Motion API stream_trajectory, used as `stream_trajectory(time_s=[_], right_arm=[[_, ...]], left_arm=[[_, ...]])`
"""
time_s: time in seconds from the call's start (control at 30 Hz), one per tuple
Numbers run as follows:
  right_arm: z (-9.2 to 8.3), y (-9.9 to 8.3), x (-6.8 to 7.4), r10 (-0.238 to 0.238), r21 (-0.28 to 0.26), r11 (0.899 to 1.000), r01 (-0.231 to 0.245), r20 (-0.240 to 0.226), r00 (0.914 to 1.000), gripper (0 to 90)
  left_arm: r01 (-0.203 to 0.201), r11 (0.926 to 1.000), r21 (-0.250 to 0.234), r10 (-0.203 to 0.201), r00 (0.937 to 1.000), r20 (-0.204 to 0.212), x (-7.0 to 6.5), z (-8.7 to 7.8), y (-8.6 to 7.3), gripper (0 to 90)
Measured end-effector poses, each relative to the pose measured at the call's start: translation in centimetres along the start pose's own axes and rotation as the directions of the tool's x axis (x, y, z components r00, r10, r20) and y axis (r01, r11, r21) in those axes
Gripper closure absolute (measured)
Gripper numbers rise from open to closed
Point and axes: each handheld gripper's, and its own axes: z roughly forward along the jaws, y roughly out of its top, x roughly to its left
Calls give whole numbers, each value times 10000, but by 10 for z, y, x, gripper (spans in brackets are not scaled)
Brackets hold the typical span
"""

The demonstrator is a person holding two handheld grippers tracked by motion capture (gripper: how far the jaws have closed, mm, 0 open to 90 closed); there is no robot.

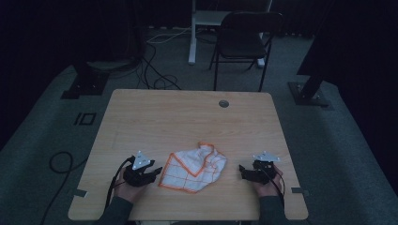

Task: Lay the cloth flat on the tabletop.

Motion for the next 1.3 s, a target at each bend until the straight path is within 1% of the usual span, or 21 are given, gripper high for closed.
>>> stream_trajectory(time_s=[0.03, 0.2, 0.27, 0.3, 0.37, 0.57, 0.6, 0.67, 0.7, 0.8, 0.93, 1.1, 1.17, 1.23, 1.3], right_arm=[[0, 0, 0, 5, 2, 10000, -5, 1, 10000, 151], [0, 0, 0, 1, 1, 10000, -1, -1, 10000, 150], [0, 0, 0, 4, 3, 10000, -4, -1, 10000, 150], [0, 0, 0, 4, 3, 10000, -4, -1, 10000, 150], [0, 0, 0, 3, 4, 10000, -3, -1, 10000, 151], [0, 0, 0, 2, 2, 10000, -2, 0, 10000, 150], [0, 0, 0, 4, 3, 10000, -4, 0, 10000, 150], [0, 0, 0, 2, 2, 10000, -2, 0, 10000, 150], [0, 0, 0, 1, 2, 10000, -1, 0, 10000, 151], [0, 0, 0, 5, 5, 10000, -5, -1, 10000, 151], [0, 0, 0, 5, 5, 10000, -5, -1, 10000, 151], [0, 0, 0, 4, 3, 10000, -4, -1, 10000, 151], [0, 0, 0, 3, 5, 10000, -3, -2, 10000, 150], [0, 0, 0, 4, 5, 10000, -4, 0, 10000, 150], [0, 0, 0, 5, 4, 10000, -5, -2, 10000, 150]], left_arm=[[-158, 9999, 46, 157, 9998, 117, -3, 3, 2, 581], [-430, 9991, 5, 429, 9984, 381, -11, 6, 12, 595], [-430, 9991, 5, 429, 9984, 381, -11, 6, 12, 595], [-534, 9986, -16, 534, 9972, 516, -14, 8, 16, 595], [-644, 9979, 35, 641, 9959, 638, -18, 13, 21, 595], [-831, 9963, -210, 847, 9927, 863, -29, 19, 32, 600], [-892, 9958, -212, 908, 9916, 922, -30, 20, 34, 601], [-892, 9958, -212, 908, 9916, 922, -30, 20, 34, 603], [-904, 9956, -256, 926, 9901, 1059, -34, 23, 38, 603], [-1005, 9945, -305, 1035, 9873, 1205, -39, 28, 42, 602], [-1111, 9933, -313, 1145, 9832, 1422, -47, 34, 45, 600], [-1284, 9912, -306, 1318, 9765, 1703, -59, 43, 49, 595], [-1384, 9898, -327, 1420, 9726, 1841, -63, 47, 50, 593], [-1523, 9880, -247, 1542, 9687, 1944, -67, 50, 51, 589], [-1523, 9880, -247, 1542, 9687, 1944, -67, 50, 51, 586]])
